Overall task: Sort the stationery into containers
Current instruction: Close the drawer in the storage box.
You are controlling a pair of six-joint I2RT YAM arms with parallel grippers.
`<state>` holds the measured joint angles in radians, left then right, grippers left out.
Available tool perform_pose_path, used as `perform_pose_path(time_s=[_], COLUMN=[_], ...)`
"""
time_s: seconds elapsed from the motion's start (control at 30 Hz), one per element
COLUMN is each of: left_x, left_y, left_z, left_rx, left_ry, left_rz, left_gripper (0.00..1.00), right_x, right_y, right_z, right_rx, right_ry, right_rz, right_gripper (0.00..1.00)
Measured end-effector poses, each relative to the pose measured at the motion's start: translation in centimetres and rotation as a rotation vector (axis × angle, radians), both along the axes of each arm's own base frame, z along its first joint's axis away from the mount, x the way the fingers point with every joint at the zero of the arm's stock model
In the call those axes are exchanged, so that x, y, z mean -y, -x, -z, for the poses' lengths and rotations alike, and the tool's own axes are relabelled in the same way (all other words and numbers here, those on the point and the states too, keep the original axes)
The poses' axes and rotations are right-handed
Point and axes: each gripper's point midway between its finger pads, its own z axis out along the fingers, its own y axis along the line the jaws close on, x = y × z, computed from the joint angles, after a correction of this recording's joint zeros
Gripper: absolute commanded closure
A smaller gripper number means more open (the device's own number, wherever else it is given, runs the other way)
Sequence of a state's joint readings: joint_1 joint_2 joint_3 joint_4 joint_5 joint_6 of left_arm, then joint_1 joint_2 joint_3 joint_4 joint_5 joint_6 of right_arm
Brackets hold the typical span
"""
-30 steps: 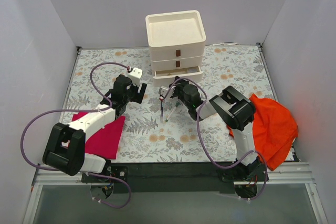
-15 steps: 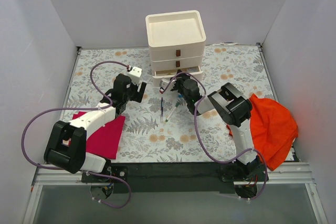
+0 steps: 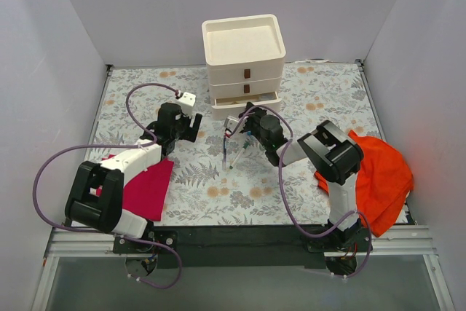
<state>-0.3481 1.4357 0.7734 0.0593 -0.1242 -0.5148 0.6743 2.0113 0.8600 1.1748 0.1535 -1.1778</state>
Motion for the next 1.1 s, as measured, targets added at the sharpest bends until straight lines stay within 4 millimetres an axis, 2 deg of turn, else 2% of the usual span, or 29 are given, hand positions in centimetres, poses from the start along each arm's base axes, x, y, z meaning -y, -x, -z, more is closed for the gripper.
perform_pose_path(time_s=[0.23, 0.57, 0.93, 1.1], left_x=[-0.1, -0.5, -0.9, -0.9], left_y=[-0.1, -0.5, -1.2, -1.7], left_z=[0.2, 0.3, 0.9, 1.0], left_rx=[-0.007, -0.012, -0.030, -0.036], left_ry=[0.000, 0.004, 0.007, 0.014], left_rz=[-0.002, -0.015, -0.025, -0.027], left_gripper=[0.22, 0.22, 0.22, 0.22], right_x=[-0.4, -1.2, -1.7, -1.7], right_y=[0.0, -0.6, -3.7, -4.3], right_z=[1.9, 3.0, 3.1, 3.0], right_rx=[-0.070, -0.129, -0.109, -0.105], right_ry=[0.038, 0.060, 0.040, 0.035], right_rz=[-0.011, -0.026, 0.047, 0.059], right_gripper=[0.99, 0.99, 0.99, 0.99])
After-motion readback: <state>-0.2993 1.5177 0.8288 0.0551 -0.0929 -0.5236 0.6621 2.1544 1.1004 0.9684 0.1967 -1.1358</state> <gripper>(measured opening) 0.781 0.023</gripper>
